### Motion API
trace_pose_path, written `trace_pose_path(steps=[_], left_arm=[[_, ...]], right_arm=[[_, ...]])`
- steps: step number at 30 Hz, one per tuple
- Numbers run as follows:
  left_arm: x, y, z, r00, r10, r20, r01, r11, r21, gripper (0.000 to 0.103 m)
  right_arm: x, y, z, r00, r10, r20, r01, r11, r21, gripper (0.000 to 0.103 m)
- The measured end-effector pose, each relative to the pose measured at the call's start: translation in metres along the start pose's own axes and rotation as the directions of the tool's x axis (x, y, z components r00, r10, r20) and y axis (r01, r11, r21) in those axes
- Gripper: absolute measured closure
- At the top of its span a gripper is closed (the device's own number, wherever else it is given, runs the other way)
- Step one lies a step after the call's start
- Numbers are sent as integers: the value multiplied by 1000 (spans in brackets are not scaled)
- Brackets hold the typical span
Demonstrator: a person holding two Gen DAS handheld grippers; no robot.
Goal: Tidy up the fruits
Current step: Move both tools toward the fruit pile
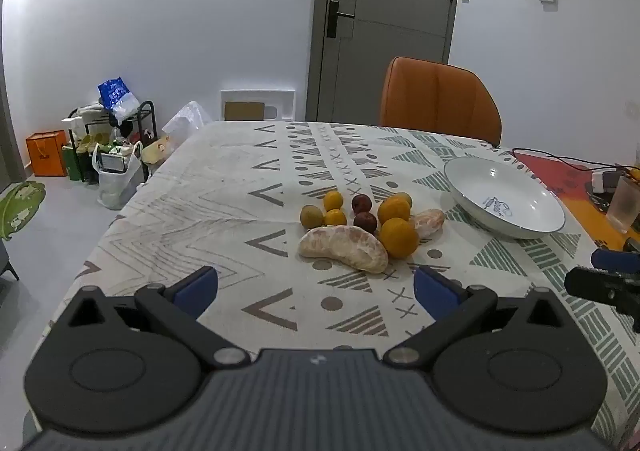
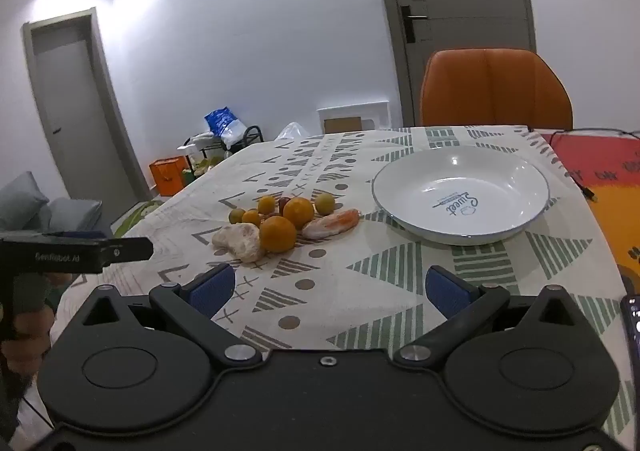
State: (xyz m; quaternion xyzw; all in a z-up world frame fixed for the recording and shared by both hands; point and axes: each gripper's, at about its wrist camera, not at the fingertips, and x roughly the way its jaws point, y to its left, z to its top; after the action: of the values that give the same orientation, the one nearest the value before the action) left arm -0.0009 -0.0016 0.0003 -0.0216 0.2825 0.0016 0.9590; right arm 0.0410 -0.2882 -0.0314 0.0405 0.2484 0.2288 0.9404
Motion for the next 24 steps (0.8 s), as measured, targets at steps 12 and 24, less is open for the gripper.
trace_pose_path(steps=[12,24], left_arm=[[6,3,-2,999,-4,-35,2,999,-39,0],[4,-2,-3,999,-15,-41,13,1000,-25,0]], right_arm=[[3,2,-1,1000,-4,-19,4,999,-38,0],[4,4,-5,999,14,-43,-15,999,-32,0]])
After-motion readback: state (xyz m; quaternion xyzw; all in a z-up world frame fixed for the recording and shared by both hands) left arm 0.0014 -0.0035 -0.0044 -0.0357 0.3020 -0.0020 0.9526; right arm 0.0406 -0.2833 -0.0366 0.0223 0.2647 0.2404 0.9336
